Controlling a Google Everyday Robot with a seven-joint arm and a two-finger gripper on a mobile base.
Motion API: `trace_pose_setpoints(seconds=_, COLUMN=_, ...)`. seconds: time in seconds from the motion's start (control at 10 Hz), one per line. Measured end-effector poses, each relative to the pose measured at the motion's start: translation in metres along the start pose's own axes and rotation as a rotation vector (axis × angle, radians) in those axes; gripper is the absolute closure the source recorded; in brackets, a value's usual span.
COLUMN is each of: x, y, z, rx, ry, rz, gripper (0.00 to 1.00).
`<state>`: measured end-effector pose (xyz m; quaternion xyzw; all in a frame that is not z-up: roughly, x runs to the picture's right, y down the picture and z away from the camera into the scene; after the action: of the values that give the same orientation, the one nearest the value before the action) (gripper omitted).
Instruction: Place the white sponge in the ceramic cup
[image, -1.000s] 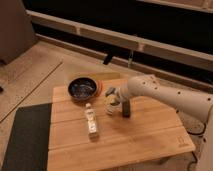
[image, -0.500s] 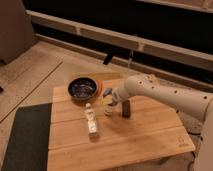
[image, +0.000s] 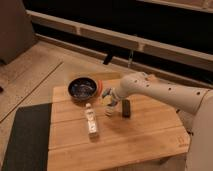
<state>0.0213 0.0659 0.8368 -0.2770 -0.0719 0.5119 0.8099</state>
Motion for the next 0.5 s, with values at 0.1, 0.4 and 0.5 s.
trace_pose_setpoints(seconds=0.1, x=-0.0017, y=0.0014, z=-0.0008, rx=0.005, ry=0.003, rz=-0.004, gripper=0.4)
trace_pose_setpoints(seconds=0.4, x=-0.0049, y=0.0046, z=-0.002, rx=0.014, ry=0.007, rz=-0.009, gripper=0.4)
trace_pose_setpoints(seconds=0.5, x=-0.0063, y=0.0055, z=-0.0023, rx=0.018, ry=0.004, rz=-0.012, gripper=0.44)
